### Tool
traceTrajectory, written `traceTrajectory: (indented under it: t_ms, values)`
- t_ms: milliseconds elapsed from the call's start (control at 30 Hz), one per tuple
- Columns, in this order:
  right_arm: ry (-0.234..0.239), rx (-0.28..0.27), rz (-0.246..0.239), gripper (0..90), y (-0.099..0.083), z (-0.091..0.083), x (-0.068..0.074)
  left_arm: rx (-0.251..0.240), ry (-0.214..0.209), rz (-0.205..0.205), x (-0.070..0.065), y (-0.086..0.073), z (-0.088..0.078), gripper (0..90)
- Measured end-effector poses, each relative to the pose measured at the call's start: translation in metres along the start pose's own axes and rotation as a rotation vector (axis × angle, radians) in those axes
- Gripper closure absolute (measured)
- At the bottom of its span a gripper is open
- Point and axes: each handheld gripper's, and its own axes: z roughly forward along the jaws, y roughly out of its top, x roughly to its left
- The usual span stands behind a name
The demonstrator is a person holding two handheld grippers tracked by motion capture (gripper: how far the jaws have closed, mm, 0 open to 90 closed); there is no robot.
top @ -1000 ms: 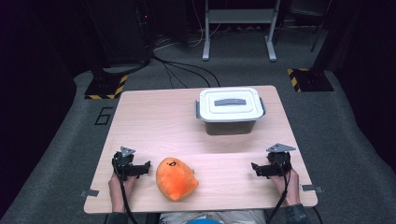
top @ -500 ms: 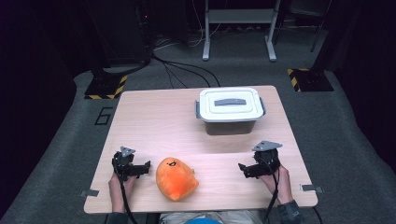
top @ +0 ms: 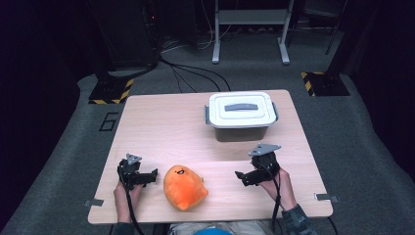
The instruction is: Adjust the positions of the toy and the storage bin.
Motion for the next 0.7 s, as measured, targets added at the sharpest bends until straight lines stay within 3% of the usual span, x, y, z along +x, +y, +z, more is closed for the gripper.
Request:
traceTrajectory:
  t_ms: [233, 467, 500, 700]
  values:
    - [0.044, 0.010, -0.051, 1.5, 0.016, 0.011, 0.015, 0.000, 0.000, -0.001, 0.000, 0.000, 0.000, 0.1]
    - [0.084, 0.015, -0.070, 2.2, 0.028, 0.017, 0.025, 0.000, 0.000, 0.000, 0.000, 0.000, 0.000, 0.1]
    - [0.098, 0.008, -0.090, 2.3, 0.034, 0.019, 0.030, 0.000, 0.000, 0.000, 0.000, 0.000, 0.000, 0.1]
    - [0.159, 0.013, -0.096, 2.4, 0.046, 0.028, 0.040, 0.000, 0.000, 0.000, 0.000, 0.000, 0.000, 0.1]
